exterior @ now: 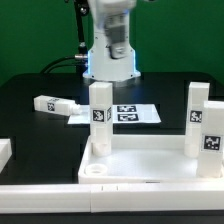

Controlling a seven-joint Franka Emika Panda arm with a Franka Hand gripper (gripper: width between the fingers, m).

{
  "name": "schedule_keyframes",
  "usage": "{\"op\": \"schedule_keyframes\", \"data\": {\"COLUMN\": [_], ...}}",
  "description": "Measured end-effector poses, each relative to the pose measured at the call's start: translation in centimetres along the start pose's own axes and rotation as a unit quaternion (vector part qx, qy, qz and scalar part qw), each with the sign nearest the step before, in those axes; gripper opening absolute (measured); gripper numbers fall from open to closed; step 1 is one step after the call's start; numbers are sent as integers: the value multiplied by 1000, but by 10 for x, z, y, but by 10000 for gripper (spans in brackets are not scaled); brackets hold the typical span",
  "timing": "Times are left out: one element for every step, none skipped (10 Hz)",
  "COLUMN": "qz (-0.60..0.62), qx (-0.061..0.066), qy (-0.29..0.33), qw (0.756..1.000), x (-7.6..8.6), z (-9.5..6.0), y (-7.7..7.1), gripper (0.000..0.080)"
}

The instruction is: Assemble desk

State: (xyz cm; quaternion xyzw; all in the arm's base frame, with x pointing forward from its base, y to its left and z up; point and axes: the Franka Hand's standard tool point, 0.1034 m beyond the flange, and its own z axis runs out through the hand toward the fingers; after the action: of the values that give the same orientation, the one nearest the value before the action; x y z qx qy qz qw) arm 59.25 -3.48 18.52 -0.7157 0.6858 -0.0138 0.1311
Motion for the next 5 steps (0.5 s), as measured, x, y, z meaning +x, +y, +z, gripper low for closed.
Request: {"op": "schedule_keyframes", "data": {"qz": [13, 25, 22, 21, 24], "qx": [-15, -14, -16, -16, -16], "qy": [-11, -10, -10, -10, -10], "qw": [1000, 1000, 1000, 1000, 1000], "x": [21, 26, 24, 23, 25], "z": [-7, -10, -8, -7, -6], "y": [19, 22, 21, 22, 22], "gripper": [649, 649, 649, 649, 649]}}
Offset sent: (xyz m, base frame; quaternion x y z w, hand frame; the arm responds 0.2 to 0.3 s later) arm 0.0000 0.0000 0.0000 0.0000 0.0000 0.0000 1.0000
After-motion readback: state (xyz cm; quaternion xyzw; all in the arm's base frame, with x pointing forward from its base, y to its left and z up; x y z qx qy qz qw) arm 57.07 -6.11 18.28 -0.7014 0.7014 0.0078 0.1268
